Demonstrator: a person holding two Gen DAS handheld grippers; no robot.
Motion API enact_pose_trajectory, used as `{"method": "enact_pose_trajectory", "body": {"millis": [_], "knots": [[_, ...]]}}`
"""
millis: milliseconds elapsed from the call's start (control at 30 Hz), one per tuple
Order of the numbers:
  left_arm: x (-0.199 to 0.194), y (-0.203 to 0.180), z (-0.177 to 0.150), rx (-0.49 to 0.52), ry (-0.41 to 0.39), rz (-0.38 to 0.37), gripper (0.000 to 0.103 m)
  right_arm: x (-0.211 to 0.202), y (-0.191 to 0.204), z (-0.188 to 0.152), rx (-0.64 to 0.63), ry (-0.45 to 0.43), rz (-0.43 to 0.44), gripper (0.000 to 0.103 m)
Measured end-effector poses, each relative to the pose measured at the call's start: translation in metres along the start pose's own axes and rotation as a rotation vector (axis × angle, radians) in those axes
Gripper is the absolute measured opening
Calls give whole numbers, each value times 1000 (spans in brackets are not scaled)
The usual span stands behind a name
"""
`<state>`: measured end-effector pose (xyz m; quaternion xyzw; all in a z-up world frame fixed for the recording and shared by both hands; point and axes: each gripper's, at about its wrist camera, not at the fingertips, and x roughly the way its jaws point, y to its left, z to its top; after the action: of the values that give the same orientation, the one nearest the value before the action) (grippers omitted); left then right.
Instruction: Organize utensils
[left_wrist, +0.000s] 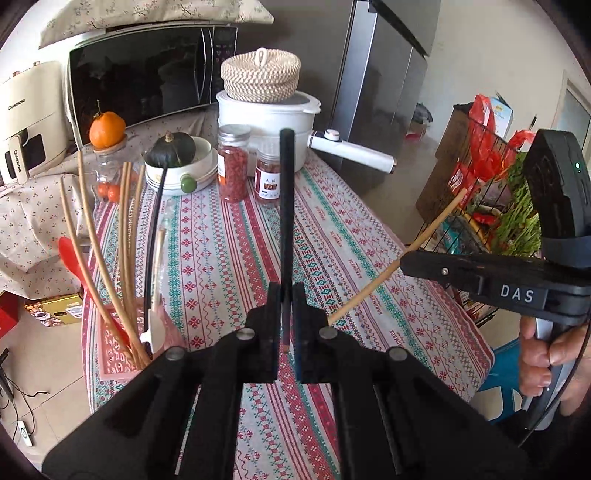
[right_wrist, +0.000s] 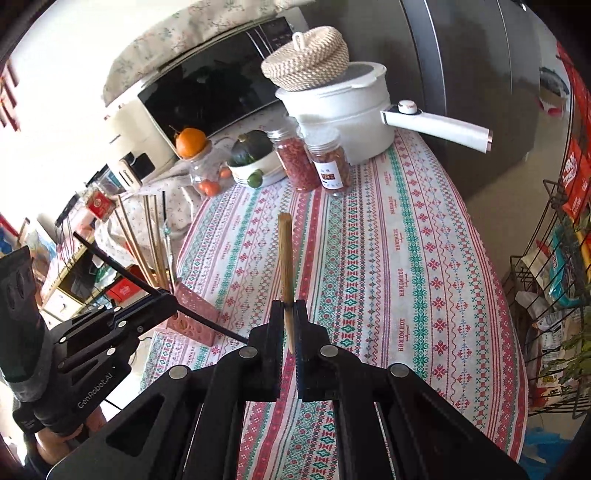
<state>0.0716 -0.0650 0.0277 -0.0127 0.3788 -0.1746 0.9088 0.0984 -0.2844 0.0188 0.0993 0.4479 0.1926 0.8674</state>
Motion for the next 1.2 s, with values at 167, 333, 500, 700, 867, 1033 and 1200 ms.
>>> {"method": "enact_pose_trajectory", "body": {"millis": [167,333,500,700,867,1033,1200], "knots": [[-32,10,6,-3,-85,-18,6,-9,19,4,-57,-30,10,4],[-70,19,9,-19,-169,-47,7,-20,37,11,-97,-62,38,0],[-97,25,8,-13,-230,-56,7,-16,50,15,-125,-38,68,0],[-93,35,-2,-37,-181,-78,6,52,25,21,-24,138,9,11],[-88,46,-9,-48,-144,-66,7,128,7,26,8,253,-104,39],[-82,63,-16,-78,-110,-61,7,193,0,36,30,304,-168,39],[-81,70,-24,-85,-86,-63,7,236,-5,43,12,320,-264,39]]}}
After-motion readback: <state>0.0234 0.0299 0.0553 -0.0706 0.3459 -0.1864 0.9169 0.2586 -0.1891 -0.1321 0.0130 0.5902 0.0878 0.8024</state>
